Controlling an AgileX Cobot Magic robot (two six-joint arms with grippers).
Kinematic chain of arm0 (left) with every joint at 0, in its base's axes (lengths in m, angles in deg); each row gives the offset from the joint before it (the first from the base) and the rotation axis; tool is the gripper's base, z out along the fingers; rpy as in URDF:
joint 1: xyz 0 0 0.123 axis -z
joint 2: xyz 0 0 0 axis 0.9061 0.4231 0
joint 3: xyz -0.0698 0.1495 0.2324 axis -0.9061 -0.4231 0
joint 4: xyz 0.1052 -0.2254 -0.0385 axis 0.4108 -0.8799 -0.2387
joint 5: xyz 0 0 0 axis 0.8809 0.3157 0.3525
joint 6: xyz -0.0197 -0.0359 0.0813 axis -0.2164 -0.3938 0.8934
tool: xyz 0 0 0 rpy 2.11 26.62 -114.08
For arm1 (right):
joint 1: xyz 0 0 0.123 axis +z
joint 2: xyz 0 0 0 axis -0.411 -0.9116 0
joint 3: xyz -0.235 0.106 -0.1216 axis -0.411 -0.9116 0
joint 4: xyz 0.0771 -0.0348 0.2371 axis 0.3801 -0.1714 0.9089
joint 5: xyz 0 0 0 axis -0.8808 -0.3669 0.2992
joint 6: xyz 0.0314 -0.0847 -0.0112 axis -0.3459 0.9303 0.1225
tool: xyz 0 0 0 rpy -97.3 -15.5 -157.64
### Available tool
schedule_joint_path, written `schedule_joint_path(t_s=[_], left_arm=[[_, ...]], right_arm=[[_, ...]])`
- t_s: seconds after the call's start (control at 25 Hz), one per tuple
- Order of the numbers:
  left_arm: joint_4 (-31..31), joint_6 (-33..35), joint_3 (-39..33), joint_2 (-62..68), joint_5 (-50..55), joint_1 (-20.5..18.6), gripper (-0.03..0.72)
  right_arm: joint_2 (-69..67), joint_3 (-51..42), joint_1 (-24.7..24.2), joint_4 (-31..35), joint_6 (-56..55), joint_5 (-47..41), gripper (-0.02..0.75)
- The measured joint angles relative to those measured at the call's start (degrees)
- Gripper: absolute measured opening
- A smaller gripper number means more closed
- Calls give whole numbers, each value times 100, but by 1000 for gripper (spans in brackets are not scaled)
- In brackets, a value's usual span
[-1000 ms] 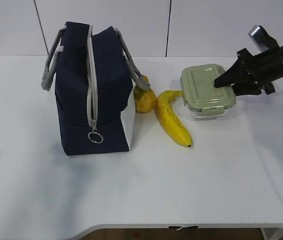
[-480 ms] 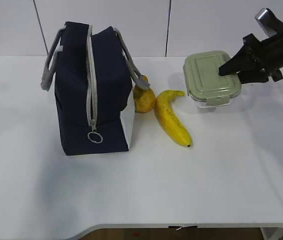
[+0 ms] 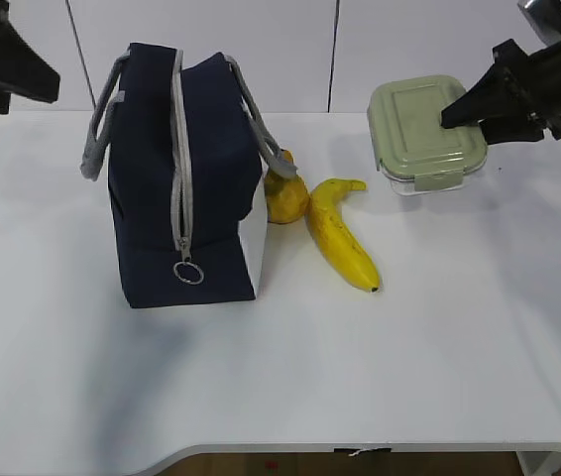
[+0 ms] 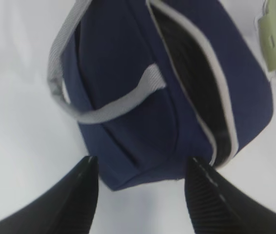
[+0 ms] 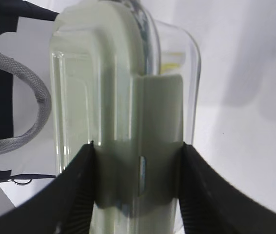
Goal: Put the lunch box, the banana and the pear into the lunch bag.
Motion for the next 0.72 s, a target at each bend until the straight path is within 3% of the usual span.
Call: schedule_joint_path(t_s=[0.72], left_arm=[[-1059, 313, 1362, 1683, -47, 0, 459]], right_arm=[[441, -25, 373, -466, -146, -106, 349]])
